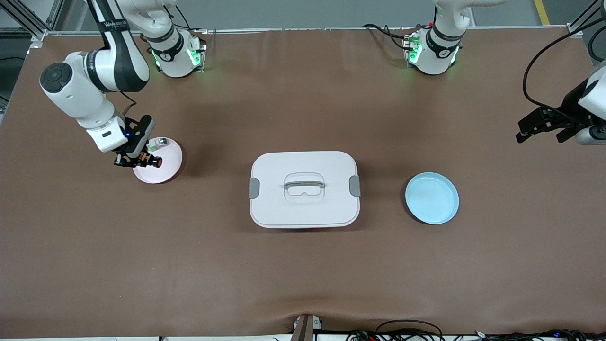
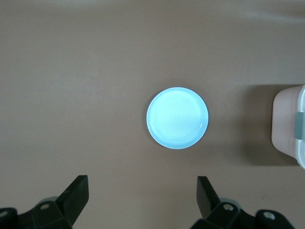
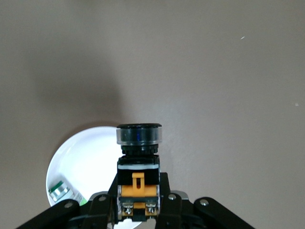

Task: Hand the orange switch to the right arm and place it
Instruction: 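Carry the switch with the right gripper over the white plate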

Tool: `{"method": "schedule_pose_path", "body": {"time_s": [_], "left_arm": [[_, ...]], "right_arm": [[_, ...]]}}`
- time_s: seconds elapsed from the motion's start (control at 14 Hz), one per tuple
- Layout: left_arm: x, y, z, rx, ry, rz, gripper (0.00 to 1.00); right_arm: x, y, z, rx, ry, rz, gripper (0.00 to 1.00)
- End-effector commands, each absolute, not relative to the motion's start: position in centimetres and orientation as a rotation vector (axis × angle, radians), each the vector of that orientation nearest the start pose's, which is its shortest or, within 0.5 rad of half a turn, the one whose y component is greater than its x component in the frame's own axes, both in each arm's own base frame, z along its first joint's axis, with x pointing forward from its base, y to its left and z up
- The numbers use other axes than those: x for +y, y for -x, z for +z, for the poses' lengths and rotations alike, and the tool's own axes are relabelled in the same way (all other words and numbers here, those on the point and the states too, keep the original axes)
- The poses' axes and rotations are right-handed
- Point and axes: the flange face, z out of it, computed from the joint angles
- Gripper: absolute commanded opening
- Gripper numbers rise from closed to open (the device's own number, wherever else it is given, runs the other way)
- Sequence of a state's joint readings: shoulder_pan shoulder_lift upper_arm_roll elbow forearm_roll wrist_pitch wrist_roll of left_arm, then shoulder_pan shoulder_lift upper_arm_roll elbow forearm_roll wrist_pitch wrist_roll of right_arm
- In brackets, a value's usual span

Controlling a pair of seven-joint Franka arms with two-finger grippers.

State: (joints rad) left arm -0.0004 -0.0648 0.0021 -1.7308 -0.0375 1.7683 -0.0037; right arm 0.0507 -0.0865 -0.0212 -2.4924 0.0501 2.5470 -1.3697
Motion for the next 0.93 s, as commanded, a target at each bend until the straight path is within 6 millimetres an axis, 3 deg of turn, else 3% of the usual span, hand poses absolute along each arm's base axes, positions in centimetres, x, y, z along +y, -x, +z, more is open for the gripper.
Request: {"method": "schedule_pose_path", "body": {"time_s": [0.0,0.21,0.5,0.64,0.86], "left_arm": [[-0.2,-54.1,63.1,-0.003,3.163,-0.156,1.0],[-0.4,-54.1,63.4,0.0,3.162,-0.158,1.0],[-0.2,-54.8,64.3,-0.005,3.137,-0.19,1.0],[-0.6,-54.8,64.4,0.005,3.139,-0.19,1.0],[-0.6,-54.8,64.5,0.005,3.136,-0.193,1.0]], "right_arm": [[-0.6,-45.5,32.0,-2.083,2.451,-0.211,0.0],[-2.2,-44.7,29.9,-2.145,2.405,-0.197,0.0],[-2.5,-44.0,26.0,-2.172,2.398,-0.2,0.0],[-2.8,-43.7,23.2,-2.152,2.392,-0.16,0.0],[-4.0,-43.2,21.0,-2.099,2.414,-0.128,0.0]]}}
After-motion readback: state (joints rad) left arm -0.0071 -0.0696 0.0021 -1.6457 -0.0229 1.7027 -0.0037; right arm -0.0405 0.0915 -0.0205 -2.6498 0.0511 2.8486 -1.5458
